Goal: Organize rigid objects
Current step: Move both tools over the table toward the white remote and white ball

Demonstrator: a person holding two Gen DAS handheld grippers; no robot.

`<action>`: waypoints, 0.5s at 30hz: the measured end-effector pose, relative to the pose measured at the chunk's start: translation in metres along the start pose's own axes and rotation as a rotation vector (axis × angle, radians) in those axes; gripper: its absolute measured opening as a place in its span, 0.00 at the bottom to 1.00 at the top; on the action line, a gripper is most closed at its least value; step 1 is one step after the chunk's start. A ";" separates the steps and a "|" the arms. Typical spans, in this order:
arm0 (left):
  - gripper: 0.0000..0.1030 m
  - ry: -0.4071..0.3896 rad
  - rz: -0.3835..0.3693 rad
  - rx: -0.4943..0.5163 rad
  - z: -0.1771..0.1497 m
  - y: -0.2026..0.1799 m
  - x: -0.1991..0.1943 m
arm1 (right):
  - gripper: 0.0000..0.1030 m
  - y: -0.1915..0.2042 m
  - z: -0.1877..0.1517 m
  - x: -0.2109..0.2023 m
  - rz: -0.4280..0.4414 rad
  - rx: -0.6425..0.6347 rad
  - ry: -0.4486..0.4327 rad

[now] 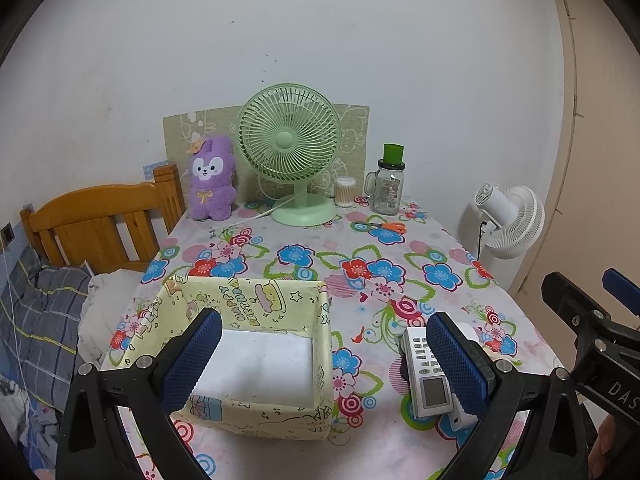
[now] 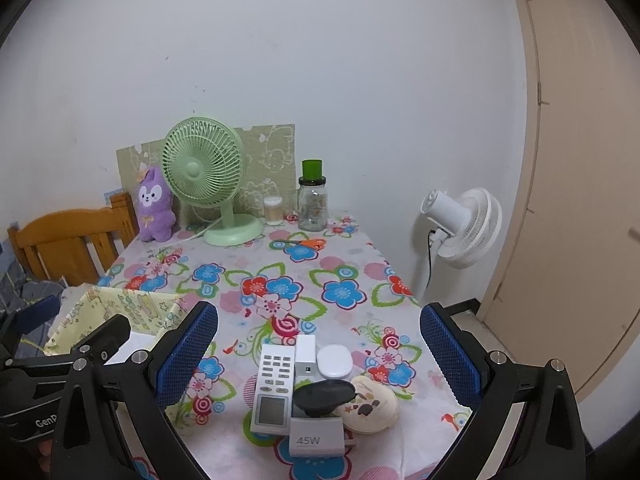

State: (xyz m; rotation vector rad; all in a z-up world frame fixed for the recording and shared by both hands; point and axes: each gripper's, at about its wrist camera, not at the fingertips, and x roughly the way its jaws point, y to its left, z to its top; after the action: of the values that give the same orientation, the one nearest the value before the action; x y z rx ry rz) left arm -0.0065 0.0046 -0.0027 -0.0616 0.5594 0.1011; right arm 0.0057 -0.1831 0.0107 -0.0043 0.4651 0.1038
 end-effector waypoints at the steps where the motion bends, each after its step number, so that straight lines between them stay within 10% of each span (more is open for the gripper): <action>1: 0.99 -0.001 0.000 0.003 0.000 0.000 0.000 | 0.99 -0.001 0.000 0.001 0.004 0.005 0.004; 15: 0.92 0.003 -0.002 0.023 0.001 -0.009 0.007 | 0.99 -0.002 -0.001 0.009 0.001 0.002 0.014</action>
State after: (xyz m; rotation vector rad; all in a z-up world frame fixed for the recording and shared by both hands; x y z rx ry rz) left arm 0.0011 -0.0041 -0.0057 -0.0395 0.5638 0.0928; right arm 0.0137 -0.1844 0.0060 -0.0029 0.4795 0.1043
